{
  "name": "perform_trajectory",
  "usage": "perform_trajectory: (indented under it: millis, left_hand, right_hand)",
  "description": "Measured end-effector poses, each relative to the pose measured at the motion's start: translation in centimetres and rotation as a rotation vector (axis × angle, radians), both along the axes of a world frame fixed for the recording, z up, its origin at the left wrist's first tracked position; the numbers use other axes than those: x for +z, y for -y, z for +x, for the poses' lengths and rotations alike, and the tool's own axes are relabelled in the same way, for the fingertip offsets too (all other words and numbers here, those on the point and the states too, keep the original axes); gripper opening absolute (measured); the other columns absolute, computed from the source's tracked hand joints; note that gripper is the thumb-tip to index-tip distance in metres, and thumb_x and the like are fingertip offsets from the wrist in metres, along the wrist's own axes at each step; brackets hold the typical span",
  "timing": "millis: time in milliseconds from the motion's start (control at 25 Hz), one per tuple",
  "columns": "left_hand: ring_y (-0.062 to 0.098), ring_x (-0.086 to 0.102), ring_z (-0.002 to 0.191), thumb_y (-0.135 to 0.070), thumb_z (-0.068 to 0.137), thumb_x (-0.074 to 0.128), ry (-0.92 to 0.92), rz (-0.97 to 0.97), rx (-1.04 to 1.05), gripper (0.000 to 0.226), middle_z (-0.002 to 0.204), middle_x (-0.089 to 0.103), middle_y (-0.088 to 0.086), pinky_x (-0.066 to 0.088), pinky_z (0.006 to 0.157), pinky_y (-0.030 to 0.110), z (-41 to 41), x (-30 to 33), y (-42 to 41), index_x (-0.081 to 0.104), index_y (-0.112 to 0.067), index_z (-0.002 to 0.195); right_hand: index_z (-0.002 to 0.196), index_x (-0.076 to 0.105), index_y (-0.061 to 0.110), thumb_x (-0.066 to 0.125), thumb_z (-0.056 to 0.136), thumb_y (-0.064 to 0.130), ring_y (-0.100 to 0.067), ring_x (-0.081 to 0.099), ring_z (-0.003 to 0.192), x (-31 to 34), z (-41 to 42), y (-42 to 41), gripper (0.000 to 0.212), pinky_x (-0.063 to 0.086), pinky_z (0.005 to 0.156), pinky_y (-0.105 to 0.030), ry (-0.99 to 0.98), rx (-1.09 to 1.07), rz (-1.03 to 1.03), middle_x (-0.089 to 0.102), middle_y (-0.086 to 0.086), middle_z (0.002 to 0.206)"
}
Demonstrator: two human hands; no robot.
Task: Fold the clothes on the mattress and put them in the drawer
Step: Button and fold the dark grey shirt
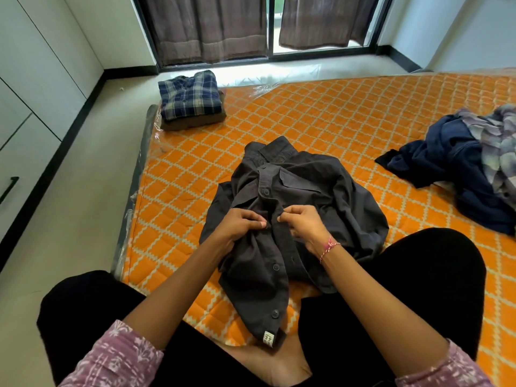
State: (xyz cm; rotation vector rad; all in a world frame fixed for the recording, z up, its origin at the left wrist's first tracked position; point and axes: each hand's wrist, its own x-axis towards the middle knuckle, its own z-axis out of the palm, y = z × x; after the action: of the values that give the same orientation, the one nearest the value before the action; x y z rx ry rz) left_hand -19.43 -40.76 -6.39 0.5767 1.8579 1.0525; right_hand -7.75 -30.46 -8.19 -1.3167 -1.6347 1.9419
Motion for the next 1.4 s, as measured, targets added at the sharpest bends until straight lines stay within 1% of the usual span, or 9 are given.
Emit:
perform_trajectory:
  millis: [80,160,240,360,560,760,1000,1240,1400]
  left_hand:
    - [0.018,0.057,0.096,-0.008,0.087,0.065,-0.075,-0.064,-0.059,0.007,0.087,0.064,0.004,0.048,0.082,0.023,0.2,0.8,0.1,0.071,-0.004,0.088]
    - [0.024,0.045,0.111,-0.018,0.089,0.065,-0.541,-0.201,-0.177,0.008,0.105,0.058,0.007,0.041,0.095,0.034,0.6,1.3,0.0,0.071,-0.014,0.089]
    - [0.025,0.046,0.110,-0.021,0.090,0.062,-0.913,-0.217,-0.219,0.007,0.109,0.055,0.006,0.041,0.090,0.037,1.5,2.2,0.1,0.068,-0.019,0.086]
    - [0.019,0.061,0.090,-0.013,0.089,0.062,-0.753,-0.082,-0.169,0.010,0.092,0.066,0.003,0.048,0.076,0.032,1.8,2.7,0.0,0.066,-0.016,0.081]
    - [0.018,0.064,0.069,-0.005,0.081,0.070,-0.379,0.076,0.048,0.005,0.072,0.067,0.010,0.054,0.065,0.031,2.2,1.9,-0.4,0.070,-0.008,0.076]
    - [0.014,0.066,0.065,-0.009,0.075,0.077,-0.498,0.118,0.111,0.010,0.066,0.066,0.001,0.057,0.069,0.031,2.7,0.5,-0.4,0.069,-0.013,0.074]
    - [0.009,0.063,0.061,-0.001,0.078,0.073,-0.435,0.185,0.163,0.013,0.066,0.065,0.000,0.054,0.067,0.024,2.9,0.3,-0.3,0.067,-0.012,0.075]
    - [0.008,0.061,0.067,-0.004,0.076,0.075,-0.581,0.176,0.135,0.014,0.070,0.064,-0.003,0.050,0.065,0.018,3.1,-0.1,-0.7,0.066,-0.014,0.075]
    - [0.002,0.058,0.065,-0.007,0.077,0.075,-0.585,0.190,0.224,0.010,0.073,0.066,-0.002,0.046,0.062,0.012,3.4,-0.6,-0.7,0.067,-0.013,0.078]
  right_hand:
    - [0.061,0.064,0.015,0.067,0.080,0.002,-0.010,0.054,0.055,0.3,0.3,0.4,0.023,0.043,0.049,-0.021,0.032,-0.140,0.124,0.061,-0.001,0.062]
    - [0.061,0.066,0.017,0.068,0.079,0.003,-0.006,0.053,0.052,0.5,0.5,1.2,0.023,0.043,0.049,-0.019,0.017,-0.185,0.164,0.061,0.002,0.059]
    - [0.069,0.070,0.017,0.070,0.079,0.005,-0.004,0.057,0.056,0.6,0.6,2.3,0.016,0.046,0.054,-0.018,0.000,-0.181,0.231,0.065,0.002,0.063]
    - [0.088,0.074,0.011,0.073,0.078,0.007,-0.001,0.061,0.066,0.7,0.7,3.7,0.010,0.051,0.067,-0.014,-0.035,-0.229,0.358,0.068,0.003,0.073]
    - [0.092,0.075,0.004,0.071,0.078,0.003,0.006,0.055,0.061,0.6,1.3,4.5,0.014,0.042,0.060,0.000,0.013,-0.165,0.581,0.070,-0.004,0.077]
    - [0.097,0.074,0.002,0.071,0.079,0.003,-0.003,0.060,0.070,0.5,1.4,4.5,0.018,0.044,0.063,0.000,0.010,-0.206,0.531,0.072,-0.008,0.085]
    - [0.096,0.074,0.003,0.070,0.079,0.002,-0.002,0.060,0.070,0.9,1.2,3.9,0.018,0.043,0.063,0.001,0.045,-0.183,0.523,0.073,-0.008,0.087]
    - [0.091,0.074,0.010,0.068,0.080,0.002,-0.007,0.066,0.075,1.0,0.7,3.6,0.015,0.054,0.077,-0.019,0.042,-0.163,0.435,0.073,-0.005,0.083]
    - [0.078,0.070,0.018,0.057,0.086,-0.002,-0.013,0.068,0.071,1.4,0.9,2.7,0.025,0.057,0.071,-0.025,0.007,-0.091,0.331,0.071,-0.006,0.077]
